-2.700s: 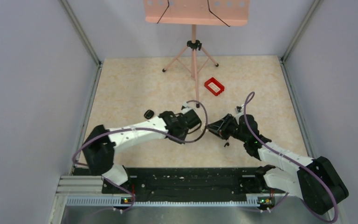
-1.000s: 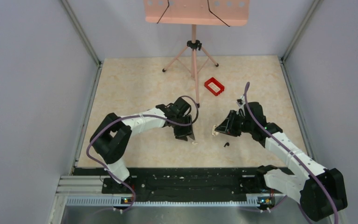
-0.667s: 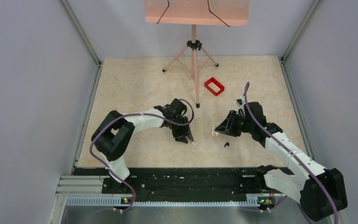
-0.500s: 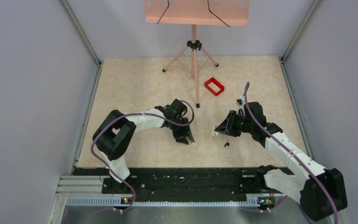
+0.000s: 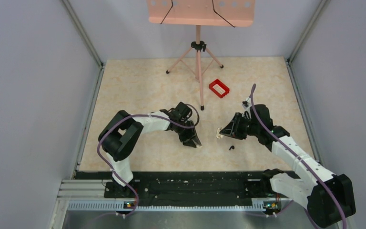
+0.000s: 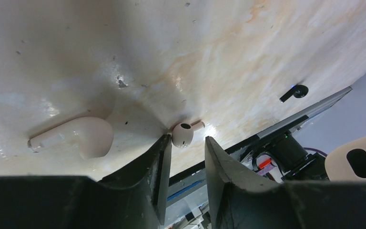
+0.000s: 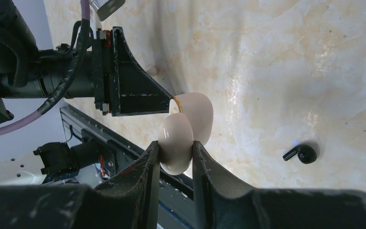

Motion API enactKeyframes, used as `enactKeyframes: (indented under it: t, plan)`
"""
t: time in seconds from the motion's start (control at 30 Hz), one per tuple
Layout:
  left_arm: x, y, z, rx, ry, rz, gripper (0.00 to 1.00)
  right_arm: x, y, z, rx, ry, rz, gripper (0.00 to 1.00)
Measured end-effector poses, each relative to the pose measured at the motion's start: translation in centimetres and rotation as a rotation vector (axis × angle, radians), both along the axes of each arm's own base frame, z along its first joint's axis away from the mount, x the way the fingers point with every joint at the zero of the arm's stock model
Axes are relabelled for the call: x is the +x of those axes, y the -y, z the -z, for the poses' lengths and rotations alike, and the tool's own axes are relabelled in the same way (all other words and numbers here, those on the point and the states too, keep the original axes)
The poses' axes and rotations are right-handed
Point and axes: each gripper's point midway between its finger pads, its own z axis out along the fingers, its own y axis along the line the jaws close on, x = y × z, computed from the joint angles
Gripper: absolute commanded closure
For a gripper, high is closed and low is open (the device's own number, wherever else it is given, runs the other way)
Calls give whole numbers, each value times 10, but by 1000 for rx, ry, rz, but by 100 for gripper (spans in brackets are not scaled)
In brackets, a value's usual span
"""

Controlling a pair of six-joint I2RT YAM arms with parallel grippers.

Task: Insert the wireless bluetooth earbuds into the charging case
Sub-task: Adjust the left earbud at the center of the board, then pick up the left earbud from the center of the board.

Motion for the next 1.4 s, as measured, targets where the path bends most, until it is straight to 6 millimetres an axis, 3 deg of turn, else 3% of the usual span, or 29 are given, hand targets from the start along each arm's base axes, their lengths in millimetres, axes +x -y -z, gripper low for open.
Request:
enactKeyframes:
  t: [0.5, 0.93, 1.4]
  plan:
    - [13, 2, -1, -31, 3, -55, 65, -1, 0, -2, 2, 6, 1, 100]
    - [5, 4, 2, -39, -72, -55, 60, -1, 1, -2, 1, 5, 2, 100]
    - [9, 1, 3, -47, -141, -122, 63, -4, 2, -6, 4, 17, 3, 100]
